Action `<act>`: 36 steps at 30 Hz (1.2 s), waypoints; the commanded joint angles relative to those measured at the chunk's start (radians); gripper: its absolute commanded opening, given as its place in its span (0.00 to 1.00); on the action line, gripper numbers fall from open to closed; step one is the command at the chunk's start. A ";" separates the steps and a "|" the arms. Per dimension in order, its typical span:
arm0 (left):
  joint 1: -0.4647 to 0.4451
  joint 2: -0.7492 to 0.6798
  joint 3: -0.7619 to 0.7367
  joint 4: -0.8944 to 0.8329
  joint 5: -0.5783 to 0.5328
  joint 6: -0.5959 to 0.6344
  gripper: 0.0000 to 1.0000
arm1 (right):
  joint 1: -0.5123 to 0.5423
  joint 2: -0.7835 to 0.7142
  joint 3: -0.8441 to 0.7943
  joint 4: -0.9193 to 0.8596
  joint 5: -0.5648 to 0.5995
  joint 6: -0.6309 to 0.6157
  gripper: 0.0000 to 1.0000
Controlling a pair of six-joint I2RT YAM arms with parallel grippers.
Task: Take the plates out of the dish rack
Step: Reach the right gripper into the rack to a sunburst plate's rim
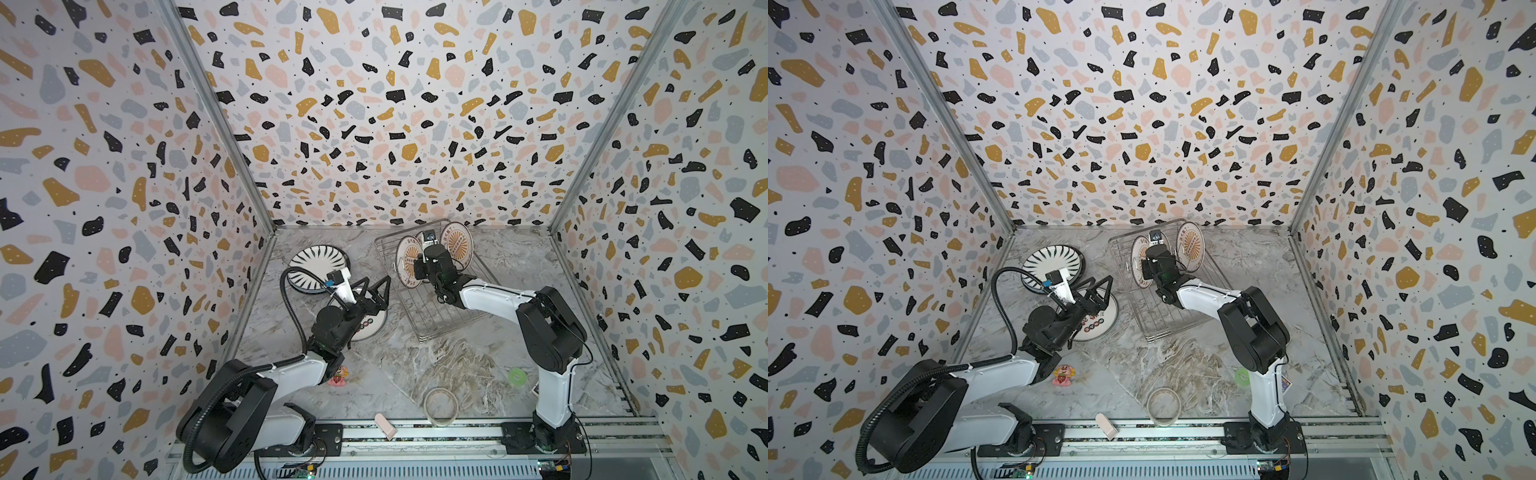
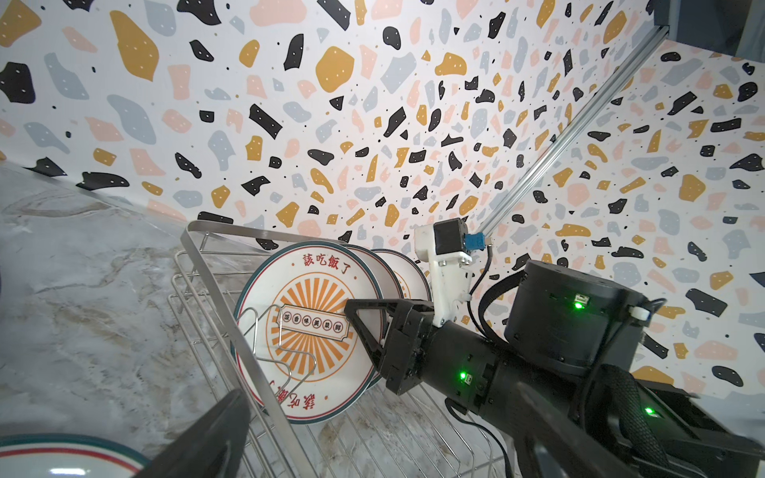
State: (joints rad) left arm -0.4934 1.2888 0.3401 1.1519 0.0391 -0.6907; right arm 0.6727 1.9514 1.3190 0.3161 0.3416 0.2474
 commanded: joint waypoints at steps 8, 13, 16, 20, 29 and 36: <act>-0.020 -0.035 -0.032 0.025 -0.029 0.038 0.99 | 0.011 -0.030 -0.020 0.053 0.048 0.000 0.18; -0.027 -0.061 -0.047 0.017 -0.031 0.037 0.99 | 0.016 -0.044 -0.019 0.056 0.074 -0.008 0.12; -0.032 -0.074 -0.049 0.002 -0.039 0.041 0.99 | 0.016 -0.063 -0.032 0.066 0.092 -0.015 0.12; -0.041 -0.067 -0.043 -0.003 -0.044 0.042 0.99 | 0.022 -0.097 -0.068 0.101 0.100 -0.020 0.11; -0.053 -0.082 -0.044 -0.018 -0.034 0.043 0.99 | 0.039 -0.160 -0.113 0.169 0.119 -0.039 0.08; -0.060 -0.104 -0.055 -0.028 -0.038 0.040 0.99 | 0.060 -0.231 -0.150 0.206 0.192 -0.072 0.08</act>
State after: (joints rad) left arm -0.5476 1.2045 0.2985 1.1053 0.0093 -0.6685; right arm 0.7212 1.8194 1.1793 0.4435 0.4713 0.1989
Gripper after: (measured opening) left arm 0.991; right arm 0.094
